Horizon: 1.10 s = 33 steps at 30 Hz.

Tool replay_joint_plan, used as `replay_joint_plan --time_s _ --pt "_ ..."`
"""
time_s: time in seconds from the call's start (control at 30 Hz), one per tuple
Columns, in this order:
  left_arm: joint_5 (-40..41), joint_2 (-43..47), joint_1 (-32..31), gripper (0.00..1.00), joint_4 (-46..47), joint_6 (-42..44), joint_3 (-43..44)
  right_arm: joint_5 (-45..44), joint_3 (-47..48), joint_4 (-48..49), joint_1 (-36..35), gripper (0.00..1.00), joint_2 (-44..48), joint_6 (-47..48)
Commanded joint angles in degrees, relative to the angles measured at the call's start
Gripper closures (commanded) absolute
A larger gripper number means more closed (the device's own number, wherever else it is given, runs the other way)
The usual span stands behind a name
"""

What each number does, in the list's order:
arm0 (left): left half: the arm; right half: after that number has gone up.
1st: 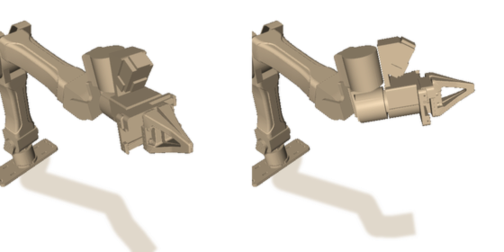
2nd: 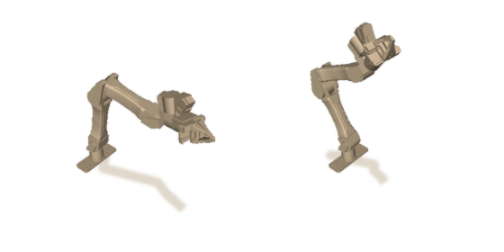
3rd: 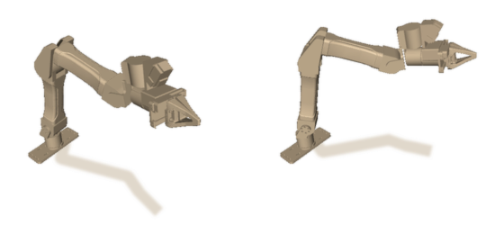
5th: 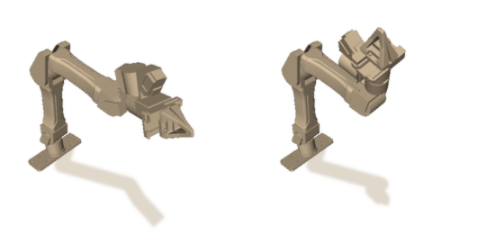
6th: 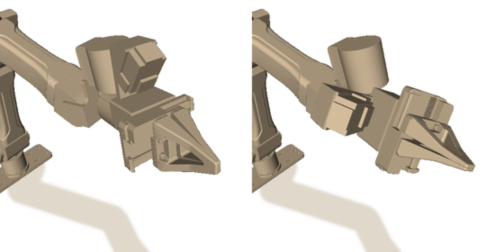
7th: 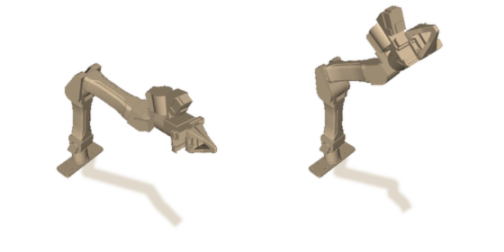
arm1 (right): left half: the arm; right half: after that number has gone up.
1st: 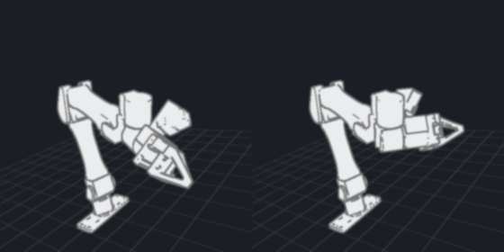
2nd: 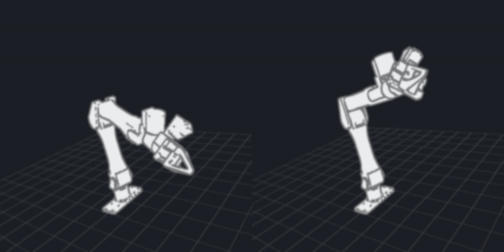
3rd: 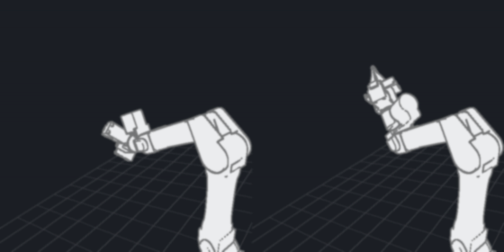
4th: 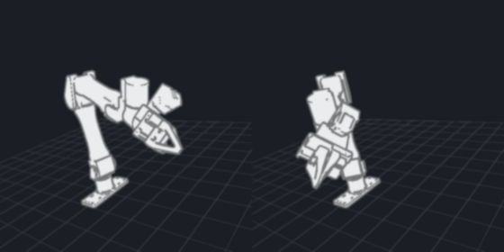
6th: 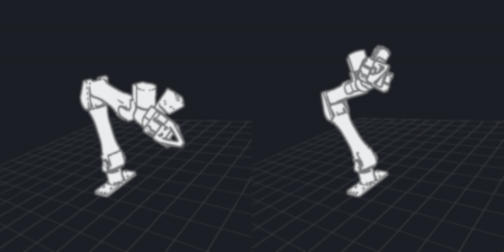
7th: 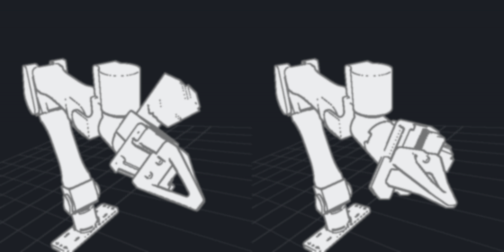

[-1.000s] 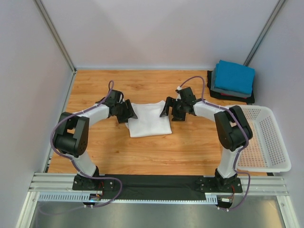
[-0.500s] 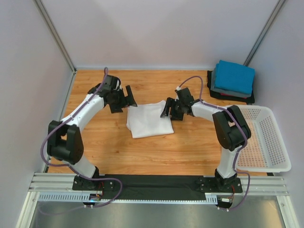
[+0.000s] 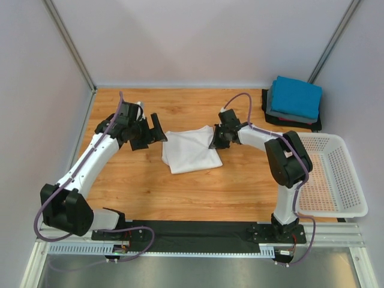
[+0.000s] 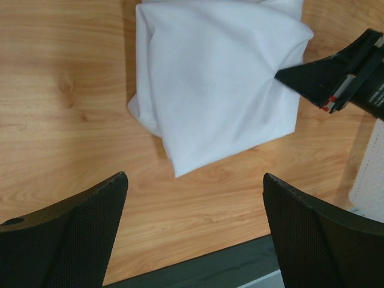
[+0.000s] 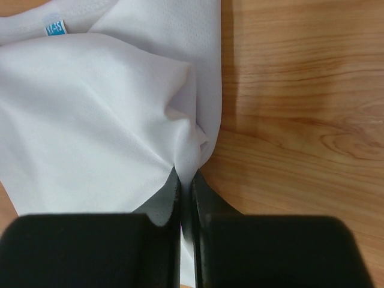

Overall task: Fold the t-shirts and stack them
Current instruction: Neatly place the folded tshirt to the corner

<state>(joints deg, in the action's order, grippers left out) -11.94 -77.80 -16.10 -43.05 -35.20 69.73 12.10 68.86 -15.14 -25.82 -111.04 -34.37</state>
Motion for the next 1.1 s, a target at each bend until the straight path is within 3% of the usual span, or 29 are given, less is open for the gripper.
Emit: replay_joint_plan --time_s 0.0,0.4,0.6,0.77,0.93,1.07 --pt "-0.8 6.5 -0.1 0.01 1.1 -2.9 -3.4 -8.4 5.0 -8.3 0.0 1.00 0.1 4.6" --pt "4.6 16.9 -0.1 0.00 6.3 -3.7 -11.6 -10.7 20.0 -18.0 5.4 1.00 -4.1 16.2" --pt "2.5 11.6 -0.1 0.00 7.0 -0.8 -10.4 -14.9 36.1 -22.7 7.7 1.00 -10.0 26.0" --pt "-1.4 3.8 0.0 0.01 4.7 2.3 -7.0 -16.6 59.1 -33.3 11.1 0.99 -19.5 32.4" --pt "-0.3 -2.6 0.0 0.01 1.1 5.0 -1.7 -21.5 68.7 -34.3 15.3 1.00 -22.5 34.2" --pt "0.4 -6.6 0.1 0.01 0.4 5.6 1.6 -20.6 69.3 -34.1 18.8 1.00 -21.4 33.8"
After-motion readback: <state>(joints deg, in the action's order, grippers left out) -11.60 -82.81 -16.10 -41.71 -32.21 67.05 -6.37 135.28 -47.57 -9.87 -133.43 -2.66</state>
